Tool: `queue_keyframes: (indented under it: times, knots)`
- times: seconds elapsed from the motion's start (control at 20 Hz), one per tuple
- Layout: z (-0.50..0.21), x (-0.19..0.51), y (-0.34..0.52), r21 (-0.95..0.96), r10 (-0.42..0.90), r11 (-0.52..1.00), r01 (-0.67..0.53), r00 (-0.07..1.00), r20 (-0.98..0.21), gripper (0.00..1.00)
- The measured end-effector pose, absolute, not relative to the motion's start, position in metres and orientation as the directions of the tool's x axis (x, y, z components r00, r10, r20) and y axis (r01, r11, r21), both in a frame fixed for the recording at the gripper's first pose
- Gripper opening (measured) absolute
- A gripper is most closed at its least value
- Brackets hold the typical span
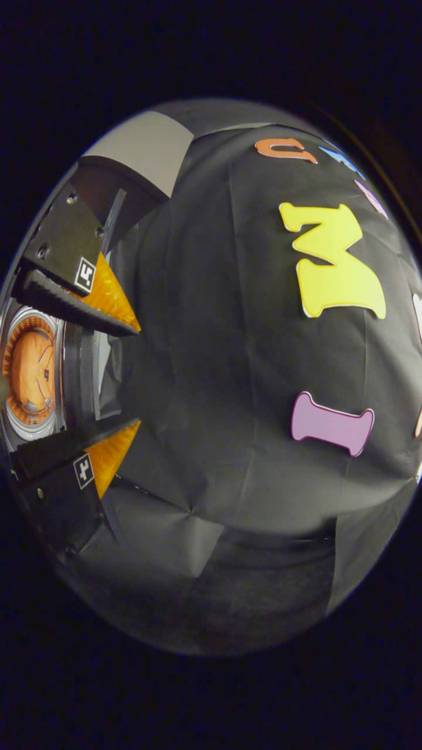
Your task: Put the clothes into the washing machine and then close the washing machine lid.
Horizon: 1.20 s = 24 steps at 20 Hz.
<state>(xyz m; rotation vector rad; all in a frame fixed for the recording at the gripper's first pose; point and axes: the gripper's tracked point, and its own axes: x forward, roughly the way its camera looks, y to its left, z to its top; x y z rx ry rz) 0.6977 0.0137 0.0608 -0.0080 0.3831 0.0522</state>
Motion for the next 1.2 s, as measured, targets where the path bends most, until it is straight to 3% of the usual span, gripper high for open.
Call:
queue_keyframes:
  times: [0.65, 1.2]
  knots:
    - [0.042, 0.645, 0.01, -0.002, 0.038, 0.999, -0.041, 0.946, -0.323, 0.85]
    - [0.009, 0.599, 0.006, -0.014, 0.014, 1.0, -0.021, 0.93, -0.368, 0.85]
